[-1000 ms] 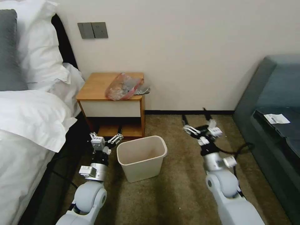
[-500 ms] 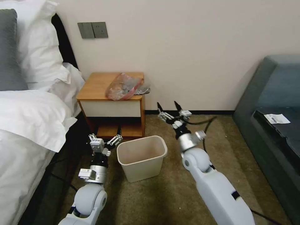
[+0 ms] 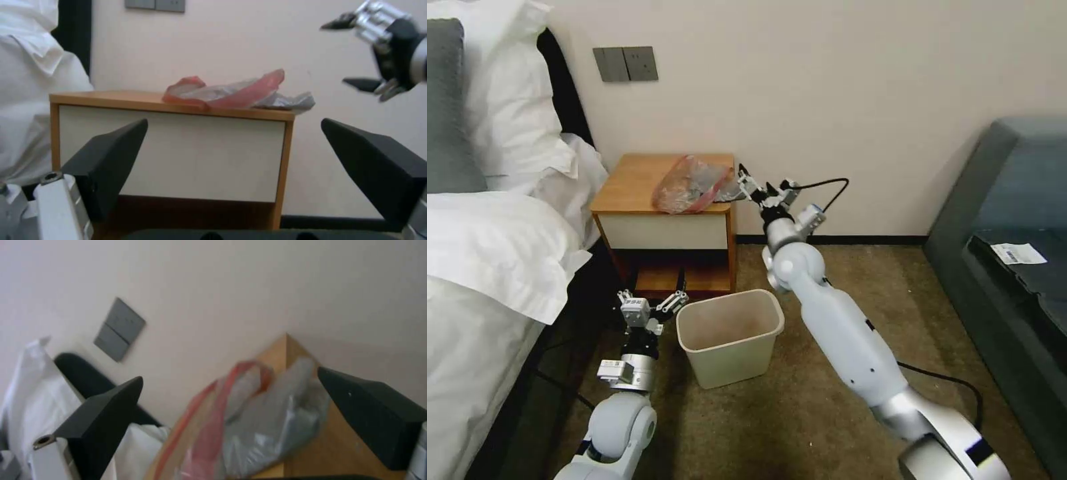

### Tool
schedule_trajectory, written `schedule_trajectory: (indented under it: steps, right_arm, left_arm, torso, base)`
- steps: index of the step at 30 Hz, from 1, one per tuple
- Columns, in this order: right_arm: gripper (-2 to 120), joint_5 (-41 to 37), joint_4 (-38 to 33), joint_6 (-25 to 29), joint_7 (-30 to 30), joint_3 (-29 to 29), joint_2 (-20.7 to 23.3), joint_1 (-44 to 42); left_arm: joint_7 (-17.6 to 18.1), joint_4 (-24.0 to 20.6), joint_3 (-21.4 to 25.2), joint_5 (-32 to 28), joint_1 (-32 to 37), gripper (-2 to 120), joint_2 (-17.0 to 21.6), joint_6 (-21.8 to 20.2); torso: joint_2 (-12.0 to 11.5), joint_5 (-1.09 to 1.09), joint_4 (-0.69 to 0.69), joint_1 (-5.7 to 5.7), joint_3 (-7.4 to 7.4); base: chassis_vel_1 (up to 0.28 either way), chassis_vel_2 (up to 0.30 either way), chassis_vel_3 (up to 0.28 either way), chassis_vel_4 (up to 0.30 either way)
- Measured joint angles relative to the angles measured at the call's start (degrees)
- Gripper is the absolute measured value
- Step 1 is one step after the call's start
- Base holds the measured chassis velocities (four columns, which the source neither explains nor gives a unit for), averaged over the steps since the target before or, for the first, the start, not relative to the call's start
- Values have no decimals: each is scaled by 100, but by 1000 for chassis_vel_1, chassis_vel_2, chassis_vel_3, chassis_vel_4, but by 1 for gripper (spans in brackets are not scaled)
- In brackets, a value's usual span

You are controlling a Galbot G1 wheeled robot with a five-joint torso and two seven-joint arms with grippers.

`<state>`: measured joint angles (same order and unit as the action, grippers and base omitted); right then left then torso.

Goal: Pick up the garbage bag from the table and place it over the trash can.

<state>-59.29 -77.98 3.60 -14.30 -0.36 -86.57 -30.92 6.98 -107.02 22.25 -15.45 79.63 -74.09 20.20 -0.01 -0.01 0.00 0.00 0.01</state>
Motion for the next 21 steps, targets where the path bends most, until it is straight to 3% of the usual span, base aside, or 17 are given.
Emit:
schedule_trajectory:
  steps: [9, 21]
  right_arm:
    - [100, -48, 858, -163, 389, 439, -364, 159]
    - [100, 2, 1279, -257, 792, 481, -517, 204]
  left_arm:
    - [41, -5, -1, 0, 116, 97, -60, -23]
    - [84, -84, 27, 192, 271, 98, -179, 19]
  torso:
    - [0, 0, 0, 0, 0]
    - [0, 1, 0, 0, 0]
  base:
    - [0, 0, 0, 0]
    - [0, 0, 0, 0]
